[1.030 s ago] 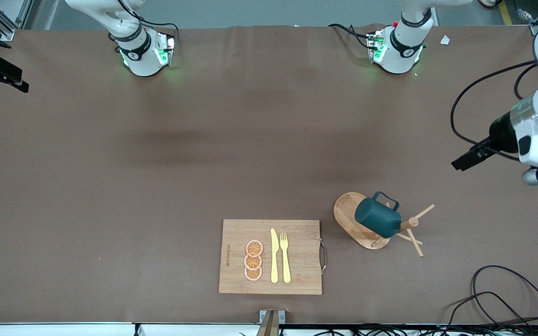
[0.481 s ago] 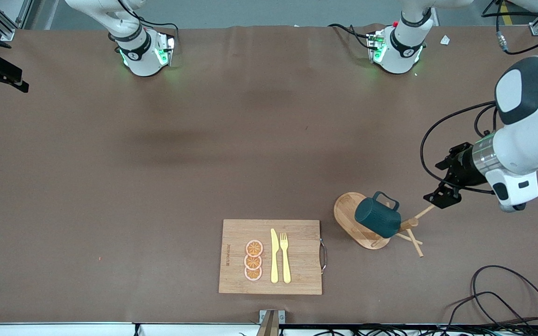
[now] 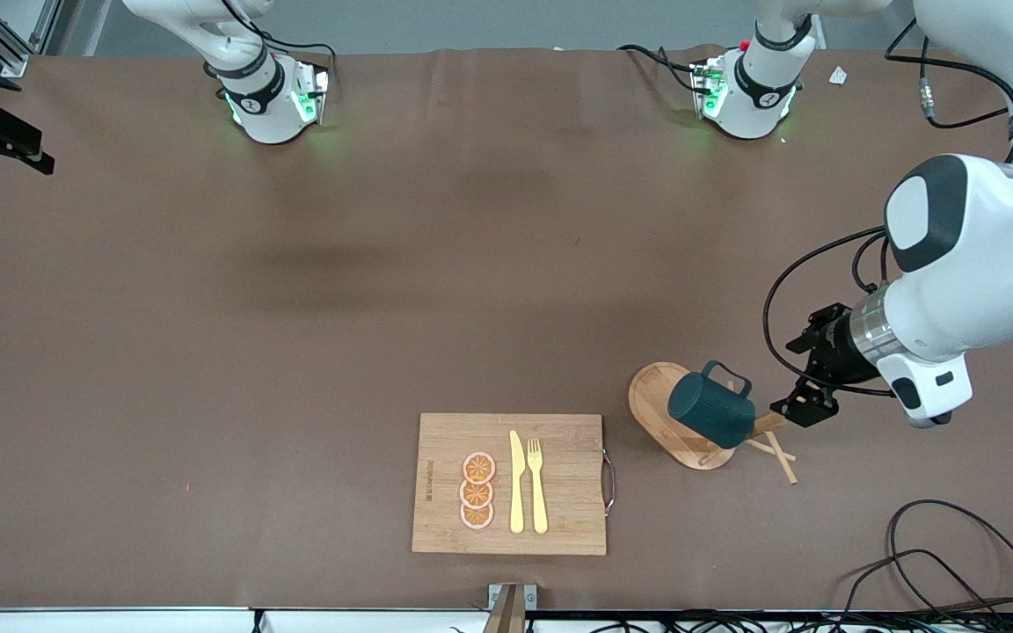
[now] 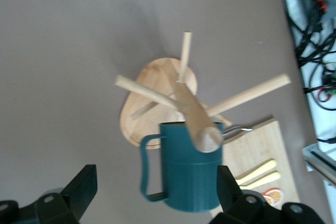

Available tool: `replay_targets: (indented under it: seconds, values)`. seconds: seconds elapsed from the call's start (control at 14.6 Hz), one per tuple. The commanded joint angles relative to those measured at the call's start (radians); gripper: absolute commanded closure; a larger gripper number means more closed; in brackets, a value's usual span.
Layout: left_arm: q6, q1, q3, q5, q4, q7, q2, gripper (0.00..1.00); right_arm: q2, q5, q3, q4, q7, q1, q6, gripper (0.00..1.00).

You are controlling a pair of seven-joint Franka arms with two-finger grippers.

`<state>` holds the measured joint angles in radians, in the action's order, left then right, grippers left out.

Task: Transfer cup from left to right arm and place
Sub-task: 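Reach the left gripper to the teal mug on the wooden stand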

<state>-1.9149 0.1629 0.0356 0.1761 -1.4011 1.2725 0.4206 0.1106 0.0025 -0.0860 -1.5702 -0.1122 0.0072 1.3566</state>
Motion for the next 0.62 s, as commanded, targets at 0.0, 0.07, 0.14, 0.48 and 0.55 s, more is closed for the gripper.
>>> replay_targets:
  seconds: [0.0, 0.07, 0.14, 0.48, 0.55]
  values:
    - [-0.039, 0.001, 0.013, 0.014, 0.027, 0.014, 0.038, 0.0, 0.024, -0.009, 0.0, -0.025, -0.003, 0.004, 0.003, 0.0]
    - [-0.053, 0.001, 0.015, 0.031, 0.027, 0.018, 0.053, 0.0, 0.024, -0.009, 0.0, -0.025, -0.003, 0.004, 0.003, 0.0]
    - [-0.076, 0.003, 0.015, 0.06, 0.027, 0.022, 0.064, 0.0, 0.024, -0.009, 0.002, -0.025, -0.003, 0.004, 0.003, 0.0]
    - [-0.15, 0.041, 0.015, 0.071, 0.025, 0.047, 0.119, 0.0, 0.024, -0.009, 0.002, -0.027, -0.003, 0.004, 0.003, 0.0]
    - [-0.162, 0.044, 0.015, 0.071, 0.025, 0.057, 0.128, 0.0, 0.024, -0.009, 0.002, -0.027, -0.003, 0.004, 0.003, 0.0]
